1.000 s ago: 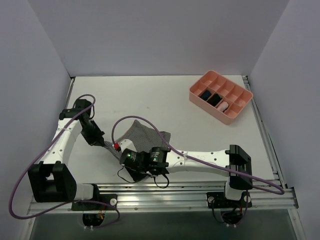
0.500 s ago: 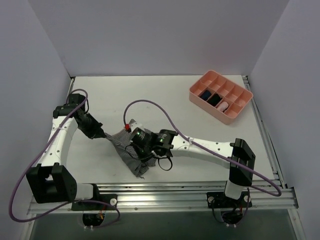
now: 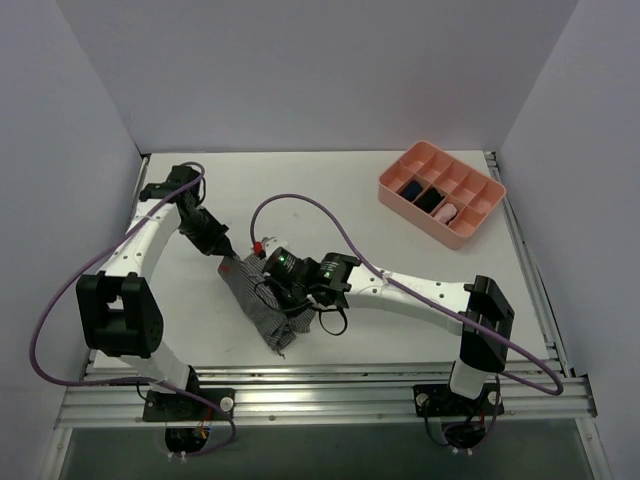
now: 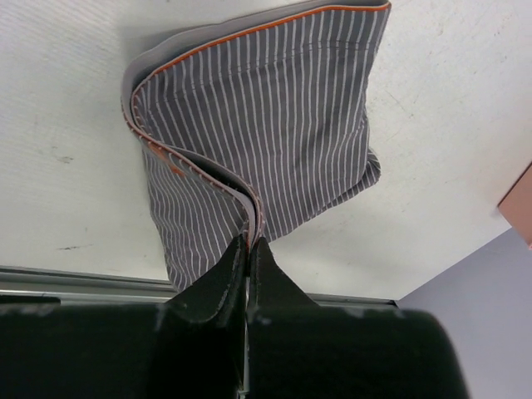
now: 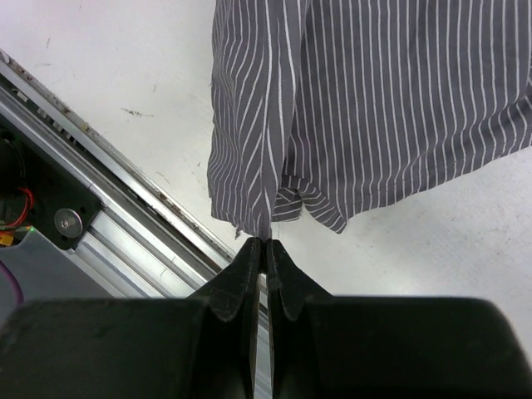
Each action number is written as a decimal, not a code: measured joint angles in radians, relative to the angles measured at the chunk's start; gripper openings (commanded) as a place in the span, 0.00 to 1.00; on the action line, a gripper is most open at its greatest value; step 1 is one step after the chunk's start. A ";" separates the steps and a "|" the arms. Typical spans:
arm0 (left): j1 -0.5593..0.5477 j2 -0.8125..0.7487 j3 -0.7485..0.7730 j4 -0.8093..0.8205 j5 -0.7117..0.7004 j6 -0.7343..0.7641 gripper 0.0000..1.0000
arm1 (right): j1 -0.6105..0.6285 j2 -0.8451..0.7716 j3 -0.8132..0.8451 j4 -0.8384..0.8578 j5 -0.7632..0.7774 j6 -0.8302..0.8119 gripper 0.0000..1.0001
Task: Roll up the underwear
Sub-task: Fold the underwear
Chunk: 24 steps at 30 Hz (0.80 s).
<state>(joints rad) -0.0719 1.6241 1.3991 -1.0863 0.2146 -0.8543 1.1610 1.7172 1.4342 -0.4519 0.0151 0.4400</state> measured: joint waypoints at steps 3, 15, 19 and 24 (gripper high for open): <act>-0.026 0.047 0.060 0.000 0.000 -0.013 0.02 | -0.027 0.000 0.000 0.000 0.005 0.001 0.00; -0.127 0.452 0.462 0.093 0.108 -0.054 0.04 | -0.317 -0.001 -0.065 0.071 0.023 0.002 0.00; -0.169 0.636 0.591 0.144 0.172 -0.042 0.23 | -0.395 0.014 -0.101 0.108 0.027 0.005 0.00; -0.203 0.714 0.575 0.259 0.273 -0.051 0.52 | -0.439 0.097 -0.141 0.147 0.066 0.031 0.22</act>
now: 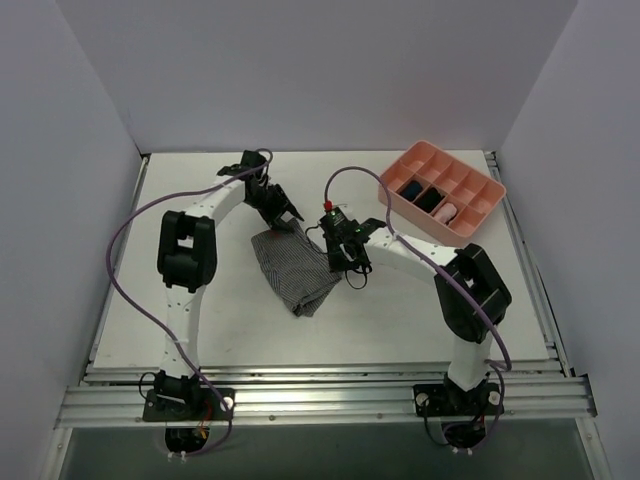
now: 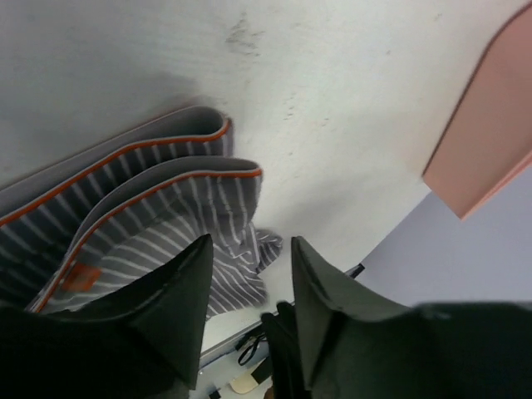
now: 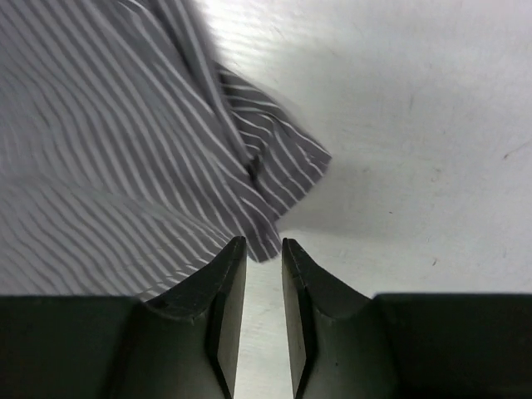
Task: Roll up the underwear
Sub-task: Fold the underwear
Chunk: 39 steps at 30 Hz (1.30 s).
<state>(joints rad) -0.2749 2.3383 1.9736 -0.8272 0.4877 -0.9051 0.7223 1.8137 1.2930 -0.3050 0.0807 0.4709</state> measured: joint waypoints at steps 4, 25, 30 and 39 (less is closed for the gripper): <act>0.015 -0.014 -0.045 0.099 0.048 0.003 0.61 | -0.009 0.048 -0.049 -0.002 0.024 0.018 0.32; 0.179 -0.455 -0.491 -0.018 -0.118 0.271 0.61 | -0.145 0.252 0.146 0.089 -0.064 -0.084 0.13; 0.250 -0.459 -0.516 -0.050 -0.138 0.294 0.61 | -0.135 0.182 0.015 0.178 -0.090 -0.042 0.10; 0.256 -0.476 -0.454 -0.083 -0.142 0.356 0.60 | 0.102 -0.080 -0.315 0.173 -0.113 0.114 0.10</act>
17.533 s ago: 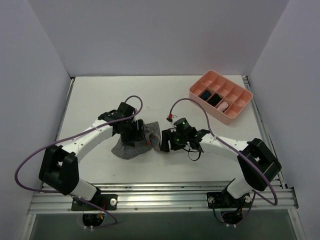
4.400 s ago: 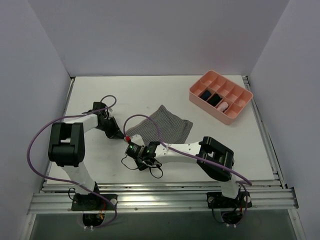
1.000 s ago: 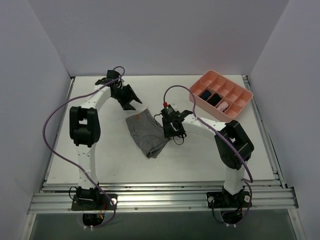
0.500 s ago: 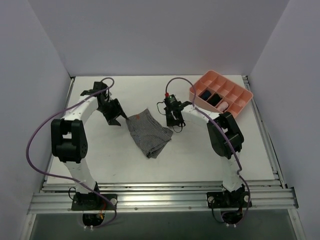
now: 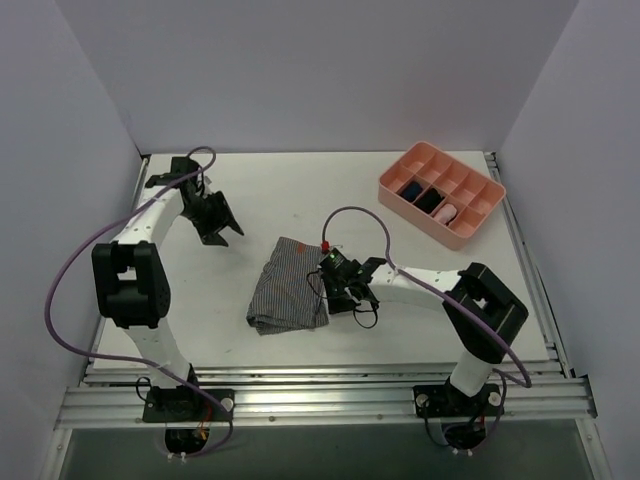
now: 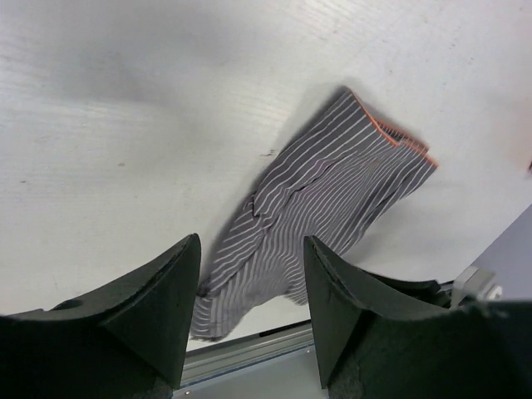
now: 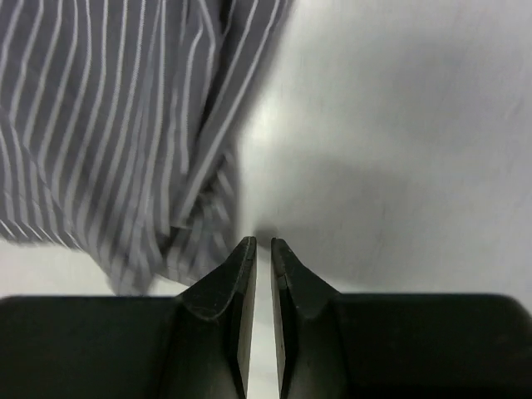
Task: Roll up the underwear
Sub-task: Fold the underwear
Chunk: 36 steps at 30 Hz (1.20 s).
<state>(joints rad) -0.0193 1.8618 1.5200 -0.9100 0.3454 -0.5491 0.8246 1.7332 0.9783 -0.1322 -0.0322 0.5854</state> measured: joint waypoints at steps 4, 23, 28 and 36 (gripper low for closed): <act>-0.064 0.041 0.122 -0.049 0.003 0.029 0.60 | 0.031 -0.110 -0.051 -0.083 -0.001 0.068 0.14; -0.323 -0.066 -0.059 -0.087 -0.079 -0.084 0.51 | -0.119 -0.080 0.124 -0.052 0.041 0.188 0.38; -0.378 -0.330 -0.296 -0.012 -0.084 -0.138 0.50 | -0.164 0.029 0.227 -0.066 0.045 0.198 0.34; -0.629 -0.520 -0.505 0.114 -0.134 -0.294 0.40 | -0.163 0.126 0.294 -0.062 0.020 0.194 0.29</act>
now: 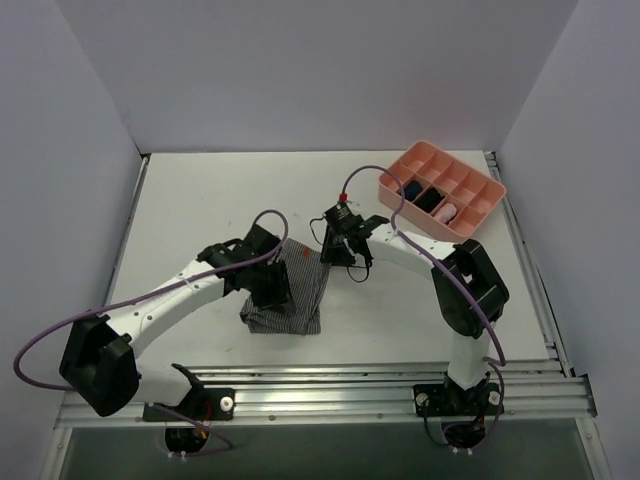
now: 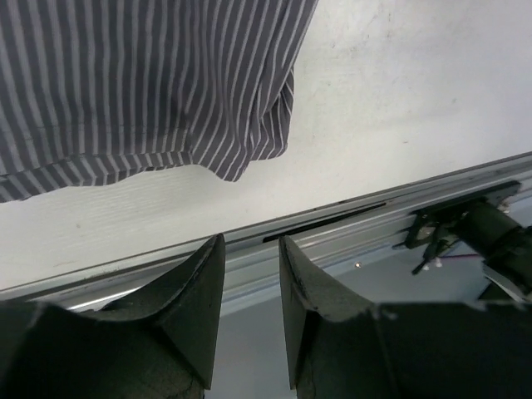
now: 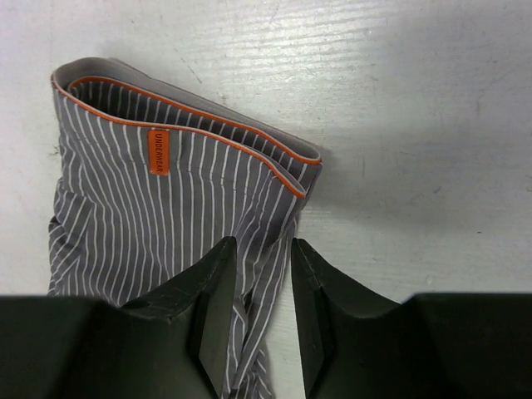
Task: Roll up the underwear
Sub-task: Fold the underwear
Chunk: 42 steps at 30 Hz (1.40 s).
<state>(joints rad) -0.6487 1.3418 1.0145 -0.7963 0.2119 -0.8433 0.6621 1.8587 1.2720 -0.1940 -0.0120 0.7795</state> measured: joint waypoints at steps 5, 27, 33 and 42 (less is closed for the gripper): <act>-0.187 0.094 0.030 0.010 -0.141 -0.068 0.41 | 0.000 0.029 0.005 -0.006 -0.007 -0.002 0.29; -0.374 0.454 0.195 0.066 -0.336 -0.142 0.36 | -0.016 0.041 0.007 -0.008 -0.035 -0.032 0.25; -0.379 0.488 0.200 0.051 -0.351 -0.151 0.14 | -0.024 0.067 0.012 -0.008 -0.045 -0.048 0.11; -0.379 0.472 0.153 0.045 -0.364 -0.153 0.02 | -0.030 0.071 0.057 -0.013 -0.056 -0.065 0.00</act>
<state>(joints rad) -1.0279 1.8141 1.1679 -0.7509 -0.1524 -0.9958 0.6323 1.9293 1.3289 -0.2070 -0.0677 0.7143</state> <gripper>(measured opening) 0.032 0.009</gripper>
